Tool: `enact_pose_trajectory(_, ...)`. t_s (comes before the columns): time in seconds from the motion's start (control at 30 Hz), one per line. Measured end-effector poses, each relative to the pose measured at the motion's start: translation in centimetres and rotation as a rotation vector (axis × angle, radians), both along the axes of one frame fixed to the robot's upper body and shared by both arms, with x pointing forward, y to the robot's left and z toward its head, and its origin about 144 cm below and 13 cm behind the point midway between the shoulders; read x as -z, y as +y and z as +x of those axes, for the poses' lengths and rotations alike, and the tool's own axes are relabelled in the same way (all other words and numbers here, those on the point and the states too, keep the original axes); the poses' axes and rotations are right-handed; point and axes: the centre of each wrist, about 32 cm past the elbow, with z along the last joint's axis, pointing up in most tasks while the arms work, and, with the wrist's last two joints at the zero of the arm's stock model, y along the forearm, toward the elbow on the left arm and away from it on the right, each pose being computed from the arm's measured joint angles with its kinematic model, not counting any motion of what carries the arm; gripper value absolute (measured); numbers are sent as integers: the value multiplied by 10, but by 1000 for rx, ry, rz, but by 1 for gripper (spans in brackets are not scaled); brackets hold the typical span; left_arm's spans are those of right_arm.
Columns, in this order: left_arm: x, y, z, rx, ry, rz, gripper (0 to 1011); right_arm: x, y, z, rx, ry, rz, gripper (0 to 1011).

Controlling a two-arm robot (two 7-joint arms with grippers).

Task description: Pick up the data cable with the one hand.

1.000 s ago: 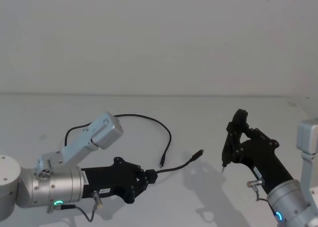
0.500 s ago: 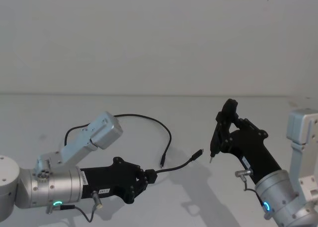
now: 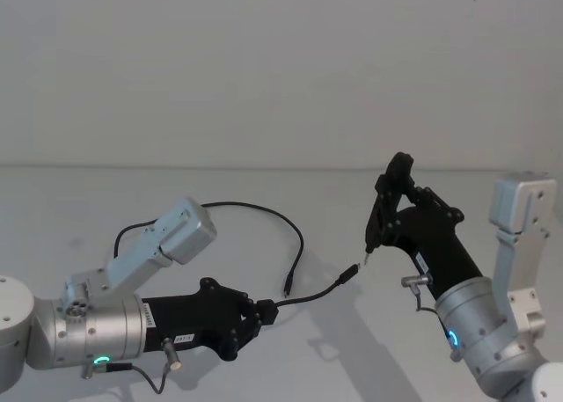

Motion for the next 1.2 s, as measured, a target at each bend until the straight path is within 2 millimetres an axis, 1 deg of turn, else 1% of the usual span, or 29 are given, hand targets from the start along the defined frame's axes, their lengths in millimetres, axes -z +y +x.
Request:
enact_pose_trajectory(0.2,0,0,0,0,0,0,38,-3,3,6,8,-11,1,279)
enact_pose_trajectory(0.67,0,0,0,0,0,0,38,-8,1,10,6,-21,-19,279)
enact_pose_trajectory(1.2,0,0,0,0,0,0,38,-14,-3,-1,-33,-26,-53,279)
